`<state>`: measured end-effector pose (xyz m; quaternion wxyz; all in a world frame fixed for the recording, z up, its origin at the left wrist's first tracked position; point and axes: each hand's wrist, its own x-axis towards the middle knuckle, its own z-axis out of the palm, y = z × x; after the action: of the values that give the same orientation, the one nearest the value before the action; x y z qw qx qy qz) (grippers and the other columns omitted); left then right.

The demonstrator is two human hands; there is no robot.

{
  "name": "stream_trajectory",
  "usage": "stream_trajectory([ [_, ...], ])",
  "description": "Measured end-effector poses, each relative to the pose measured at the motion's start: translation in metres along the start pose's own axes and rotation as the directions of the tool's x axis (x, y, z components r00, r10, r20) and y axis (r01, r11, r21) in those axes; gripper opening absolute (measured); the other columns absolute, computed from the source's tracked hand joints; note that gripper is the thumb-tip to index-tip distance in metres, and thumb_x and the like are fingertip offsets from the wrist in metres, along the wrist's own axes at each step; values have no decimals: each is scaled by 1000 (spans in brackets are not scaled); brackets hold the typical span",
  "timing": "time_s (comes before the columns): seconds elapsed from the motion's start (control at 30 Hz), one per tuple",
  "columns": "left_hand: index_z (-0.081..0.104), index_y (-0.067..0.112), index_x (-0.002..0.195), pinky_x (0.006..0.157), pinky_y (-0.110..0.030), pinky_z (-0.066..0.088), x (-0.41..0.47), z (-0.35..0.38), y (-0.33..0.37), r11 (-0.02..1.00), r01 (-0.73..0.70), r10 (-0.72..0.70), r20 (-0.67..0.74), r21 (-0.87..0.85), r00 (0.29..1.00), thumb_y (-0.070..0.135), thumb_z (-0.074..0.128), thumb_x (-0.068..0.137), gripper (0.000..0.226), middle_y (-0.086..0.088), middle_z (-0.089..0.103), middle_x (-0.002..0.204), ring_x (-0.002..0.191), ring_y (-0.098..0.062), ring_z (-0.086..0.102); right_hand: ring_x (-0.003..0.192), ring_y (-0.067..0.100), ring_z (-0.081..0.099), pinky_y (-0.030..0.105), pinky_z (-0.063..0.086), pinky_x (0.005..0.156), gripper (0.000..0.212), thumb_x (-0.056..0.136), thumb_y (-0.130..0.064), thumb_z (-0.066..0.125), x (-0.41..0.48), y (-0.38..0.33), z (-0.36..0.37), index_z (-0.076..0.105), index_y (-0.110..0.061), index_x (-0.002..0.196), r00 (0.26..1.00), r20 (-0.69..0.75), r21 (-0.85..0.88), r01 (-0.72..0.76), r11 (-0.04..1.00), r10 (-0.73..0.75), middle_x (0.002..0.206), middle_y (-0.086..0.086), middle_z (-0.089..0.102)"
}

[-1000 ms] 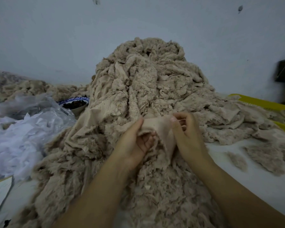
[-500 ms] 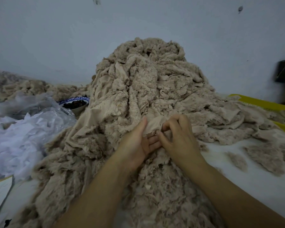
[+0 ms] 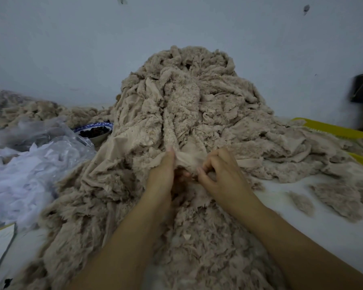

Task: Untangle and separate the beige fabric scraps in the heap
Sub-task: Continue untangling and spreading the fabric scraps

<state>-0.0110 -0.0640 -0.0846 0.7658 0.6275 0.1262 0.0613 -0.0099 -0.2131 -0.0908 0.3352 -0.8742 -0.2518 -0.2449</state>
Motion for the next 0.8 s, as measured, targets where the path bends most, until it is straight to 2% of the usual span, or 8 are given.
stream_trajectory([
  [0.1,70,12,98,63,-28,57,9,-1,3,961,51,-64,-41,-272,997,50,48,101,44,-4,77,80,72,-15,74,92,17,43,30,39,76,21,93,-14,59,-2,-3,1,44,-13,79,999,14,18,35,999,-35,96,3,45],
  [0.3,59,12,108,43,-16,50,20,-28,10,782,92,-163,-59,-617,985,39,43,106,31,1,68,58,46,-9,65,86,15,45,35,44,77,27,90,-13,60,-1,7,0,40,-22,74,998,-63,127,-19,992,27,92,-4,42],
  [0.47,64,8,99,53,-24,58,5,-14,10,790,228,-89,262,-569,961,29,56,99,24,-8,73,76,66,-15,73,84,7,49,30,42,72,38,97,-55,38,-1,18,2,46,-26,73,984,-62,197,-154,968,169,92,-6,46],
  [0.53,69,7,102,62,-29,61,-2,-9,10,836,239,-24,403,-493,915,25,66,90,22,-11,74,90,78,-19,73,94,-3,52,21,42,78,44,92,-68,28,-2,17,-1,55,-33,87,974,6,311,-215,926,225,101,-11,53],
  [0.6,76,7,100,69,-33,62,-8,-7,12,877,223,17,490,-425,871,22,76,79,25,-13,74,99,88,-20,73,100,-21,50,2,39,77,39,88,-74,29,-3,12,-3,56,-51,100,958,138,458,-286,842,251,109,-27,59],
  [0.67,77,2,100,68,-33,61,-10,-7,13,872,228,31,512,-434,858,17,79,74,30,-17,73,104,90,-23,73,93,-29,49,-6,34,71,34,82,-79,31,-4,6,-1,59,-64,95,942,237,478,-325,816,237,98,-46,59],
  [0.73,77,-1,92,59,-26,60,-10,-7,16,840,229,45,484,-492,874,9,75,76,19,-17,73,95,79,-20,73,67,-17,56,0,37,58,47,77,-80,36,-4,3,3,66,-44,75,932,269,433,-341,835,241,71,-30,64],
  [0.8,79,2,78,50,-18,55,-7,-10,19,822,194,59,420,-535,905,7,68,74,13,-11,73,80,64,-12,70,51,-2,45,13,32,47,50,86,-67,46,-3,6,7,54,-23,63,946,246,428,-301,852,211,55,-7,52],
])
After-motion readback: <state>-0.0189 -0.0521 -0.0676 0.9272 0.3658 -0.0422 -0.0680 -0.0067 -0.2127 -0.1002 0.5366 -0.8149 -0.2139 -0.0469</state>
